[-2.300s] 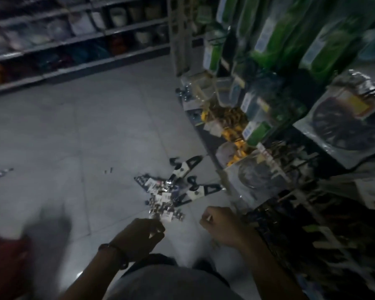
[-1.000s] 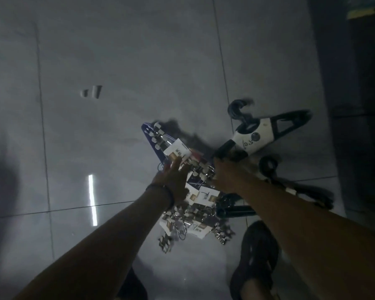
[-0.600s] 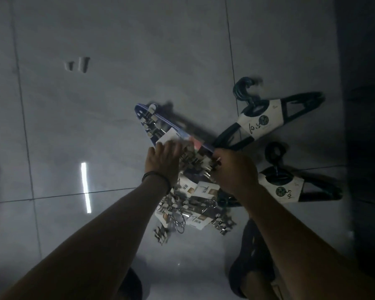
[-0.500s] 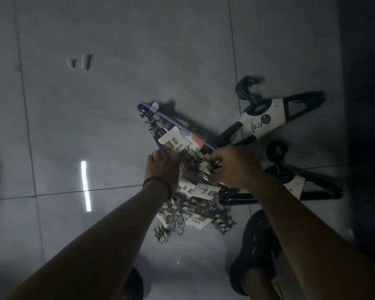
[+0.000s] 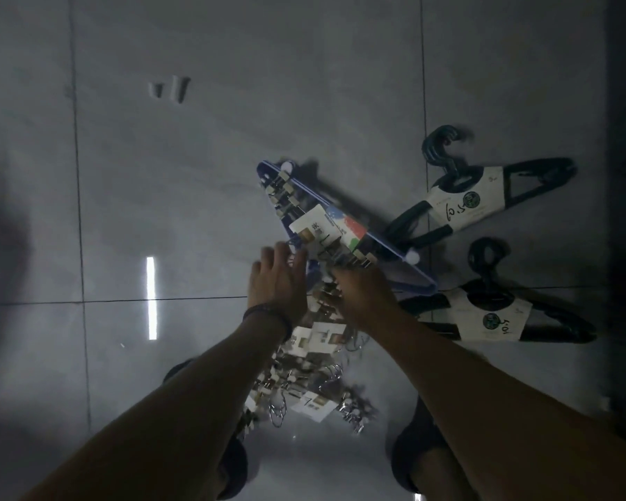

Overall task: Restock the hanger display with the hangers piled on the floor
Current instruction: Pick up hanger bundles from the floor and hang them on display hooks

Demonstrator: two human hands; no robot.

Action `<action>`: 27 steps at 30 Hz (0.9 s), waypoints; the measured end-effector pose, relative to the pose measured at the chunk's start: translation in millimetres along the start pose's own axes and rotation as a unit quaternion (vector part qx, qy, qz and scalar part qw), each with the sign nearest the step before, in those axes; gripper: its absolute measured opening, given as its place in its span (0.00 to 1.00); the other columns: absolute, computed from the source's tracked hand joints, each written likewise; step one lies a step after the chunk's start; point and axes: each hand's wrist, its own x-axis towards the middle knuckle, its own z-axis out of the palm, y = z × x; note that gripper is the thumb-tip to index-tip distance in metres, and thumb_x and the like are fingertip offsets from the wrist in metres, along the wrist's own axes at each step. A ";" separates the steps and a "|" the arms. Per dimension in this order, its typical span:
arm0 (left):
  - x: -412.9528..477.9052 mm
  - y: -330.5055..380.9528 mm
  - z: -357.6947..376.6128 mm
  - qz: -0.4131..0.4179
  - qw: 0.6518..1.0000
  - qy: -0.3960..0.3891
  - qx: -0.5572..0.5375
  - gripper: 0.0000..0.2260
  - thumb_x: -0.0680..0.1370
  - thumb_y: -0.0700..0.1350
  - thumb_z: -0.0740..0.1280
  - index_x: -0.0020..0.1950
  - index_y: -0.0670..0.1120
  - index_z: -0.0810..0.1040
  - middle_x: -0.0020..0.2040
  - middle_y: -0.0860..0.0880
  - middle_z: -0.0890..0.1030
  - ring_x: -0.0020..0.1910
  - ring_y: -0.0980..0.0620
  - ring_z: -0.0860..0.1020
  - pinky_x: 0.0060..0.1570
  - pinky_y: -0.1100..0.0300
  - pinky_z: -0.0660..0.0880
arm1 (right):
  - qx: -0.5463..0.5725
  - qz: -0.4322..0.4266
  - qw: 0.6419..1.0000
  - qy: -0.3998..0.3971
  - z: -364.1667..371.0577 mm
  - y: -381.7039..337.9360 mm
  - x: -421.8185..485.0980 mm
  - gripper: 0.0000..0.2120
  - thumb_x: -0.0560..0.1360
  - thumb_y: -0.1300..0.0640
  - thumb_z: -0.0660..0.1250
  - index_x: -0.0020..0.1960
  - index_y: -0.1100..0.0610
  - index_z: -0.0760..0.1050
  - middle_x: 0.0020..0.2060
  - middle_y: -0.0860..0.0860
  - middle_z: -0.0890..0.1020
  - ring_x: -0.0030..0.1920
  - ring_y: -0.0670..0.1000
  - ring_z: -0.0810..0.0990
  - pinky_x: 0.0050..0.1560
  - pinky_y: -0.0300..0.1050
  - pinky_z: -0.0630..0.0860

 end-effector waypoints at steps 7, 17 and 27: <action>41.8 -7.0 7.1 -0.024 0.997 -0.065 0.020 0.33 0.81 0.52 0.67 0.78 0.52 0.51 0.60 0.40 0.72 0.42 0.42 0.80 0.44 0.45 0.83 | -0.014 0.054 0.964 0.258 -10.8 27.6 -5.1 0.23 0.80 0.37 0.61 0.58 0.57 0.75 0.55 0.59 0.76 0.55 0.60 0.76 0.53 0.51 0.73; -50.4 -42.5 -4.7 -0.041 0.985 -0.050 -0.159 0.15 0.84 0.48 0.65 0.65 0.51 0.61 0.49 0.50 0.78 0.35 0.50 0.79 0.36 0.51 0.83 | -0.194 0.111 0.974 0.029 -38.5 53.8 6.4 0.48 0.68 0.40 0.79 0.77 0.57 0.58 0.74 0.59 0.60 0.73 0.62 0.65 0.67 0.60 0.75; -102.5 -72.3 60.6 -0.213 0.962 -0.115 -0.128 0.14 0.84 0.50 0.62 0.66 0.51 0.61 0.56 0.46 0.79 0.39 0.46 0.81 0.40 0.48 0.83 | -0.313 0.086 0.944 -0.051 -66.4 64.7 9.6 0.46 0.69 0.38 0.78 0.77 0.52 0.59 0.71 0.52 0.65 0.73 0.63 0.66 0.63 0.65 0.76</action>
